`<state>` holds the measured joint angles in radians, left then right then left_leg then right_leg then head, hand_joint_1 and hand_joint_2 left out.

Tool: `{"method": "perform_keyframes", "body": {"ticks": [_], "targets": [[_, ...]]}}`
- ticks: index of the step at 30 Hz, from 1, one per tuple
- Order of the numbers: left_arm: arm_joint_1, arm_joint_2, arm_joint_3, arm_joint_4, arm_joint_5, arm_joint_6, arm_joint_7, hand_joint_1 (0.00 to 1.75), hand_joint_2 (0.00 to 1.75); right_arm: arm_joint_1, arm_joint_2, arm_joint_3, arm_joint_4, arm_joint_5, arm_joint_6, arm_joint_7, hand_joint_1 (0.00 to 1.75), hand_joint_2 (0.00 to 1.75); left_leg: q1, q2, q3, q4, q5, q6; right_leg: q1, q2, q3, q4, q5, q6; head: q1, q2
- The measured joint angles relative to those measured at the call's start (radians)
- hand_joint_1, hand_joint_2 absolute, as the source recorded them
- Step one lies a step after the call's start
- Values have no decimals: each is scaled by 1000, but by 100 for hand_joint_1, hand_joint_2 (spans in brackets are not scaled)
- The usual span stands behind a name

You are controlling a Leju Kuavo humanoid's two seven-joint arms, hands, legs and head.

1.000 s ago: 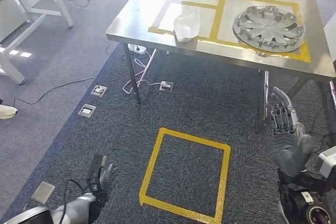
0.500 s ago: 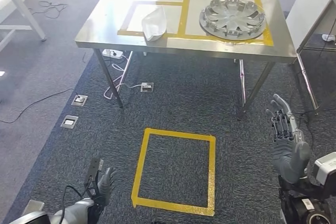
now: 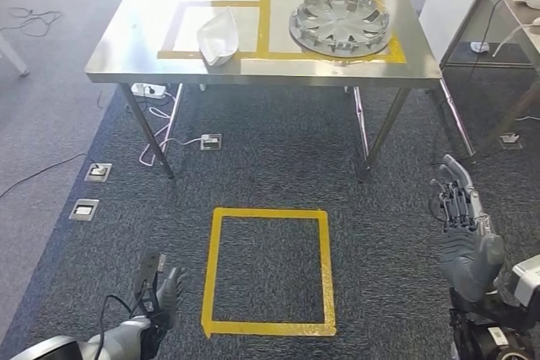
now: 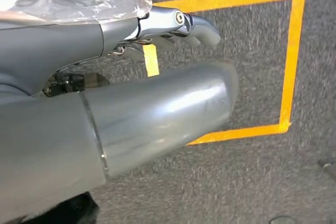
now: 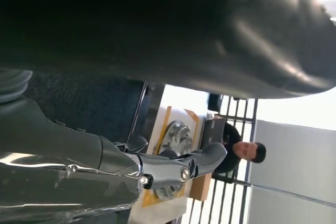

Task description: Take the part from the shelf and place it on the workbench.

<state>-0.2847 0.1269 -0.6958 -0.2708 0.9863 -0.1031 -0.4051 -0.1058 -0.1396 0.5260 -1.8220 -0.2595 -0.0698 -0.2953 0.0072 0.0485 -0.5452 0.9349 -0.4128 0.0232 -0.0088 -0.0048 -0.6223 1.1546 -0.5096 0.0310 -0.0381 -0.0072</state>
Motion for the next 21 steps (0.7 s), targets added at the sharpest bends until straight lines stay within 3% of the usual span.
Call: {"method": "perform_keyframes", "body": {"ticks": [2,3,4,6,8,9,11,12,13,14,15,17,18,20,21], "targets": [[-1,0,1,0,0,0,0,0,0,0,0,-1,-2,2,-1,0,0,0,-3,15,3,1,-2,-6,4,-32,78,-150,50,-6,0,0],[-2,0,1,0,0,-1,0,0,0,0,0,-1,-4,2,-2,-1,0,0,-4,21,4,2,-2,-11,7,-41,98,-193,60,-11,-1,0],[-2,0,1,0,0,-1,0,0,0,0,0,-1,-5,2,-2,-1,0,0,-6,28,5,2,-2,-16,11,-43,103,-208,60,-17,-1,0],[-3,0,1,-1,0,-2,0,0,0,1,0,-2,-7,3,-3,-1,0,0,-7,41,5,1,-2,-27,12,-24,102,-210,65,-31,-2,0],[-6,0,2,-2,0,-2,0,0,0,0,0,-2,-9,5,-5,-1,0,0,-3,22,-6,31,-26,-38,8,-8,107,-216,74,-45,-3,0],[-7,0,2,-2,0,-2,0,0,0,0,0,-2,-11,7,-7,-1,0,0,-2,1,-26,77,-54,-42,6,-1,109,-219,79,-51,-5,0],[-5,2,3,-2,1,-2,0,0,0,0,0,-2,-11,10,-9,-1,0,0,0,-34,-95,226,-126,-46,5,16,102,-219,85,-58,-11,0],[-3,2,3,-2,1,-2,0,0,0,1,0,-1,-11,11,-10,-1,0,0,1,-40,-129,293,-149,-47,6,26,100,-219,86,-59,-13,0],[-1,2,3,-2,1,-2,0,0,0,2,0,-1,-11,12,-11,-1,0,0,1,-42,-149,329,-153,-46,7,37,99,-219,87,-60,-14,0],[0,2,3,-2,1,-2,0,0,0,2,0,-1,-11,13,-12,0,0,0,1,-44,-150,323,-135,-45,8,48,99,-218,87,-59,-15,0],[0,3,3,-2,1,-2,0,0,0,3,0,-1,-11,14,-13,0,0,0,1,-48,-129,273,-100,-42,8,59,100,-218,87,-59,-16,0],[-1,4,4,-2,0,-2,0,0,0,3,0,-1,-12,15,-16,0,0,0,1,-82,-58,117,-24,-33,10,80,100,-215,87,-57,-16,0],[-2,5,5,-2,0,-2,0,0,0,2,0,-1,-12,16,-18,0,0,0,3,-100,-31,54,-1,-30,11,90,96,-212,87,-54,-16,0],[-3,7,6,-2,-1,-2,0,0,0,3,0,-2,-13,17,-21,1,0,0,3,-115,-12,5,8,-28,10,110,87,-209,88,-44,-16,0],[-3,6,6,-2,-1,-2,0,0,0,3,-1,-2,-13,18,-22,2,0,0,3,-104,-12,2,9,-27,8,120,83,-210,89,-38,-16,0]]}}
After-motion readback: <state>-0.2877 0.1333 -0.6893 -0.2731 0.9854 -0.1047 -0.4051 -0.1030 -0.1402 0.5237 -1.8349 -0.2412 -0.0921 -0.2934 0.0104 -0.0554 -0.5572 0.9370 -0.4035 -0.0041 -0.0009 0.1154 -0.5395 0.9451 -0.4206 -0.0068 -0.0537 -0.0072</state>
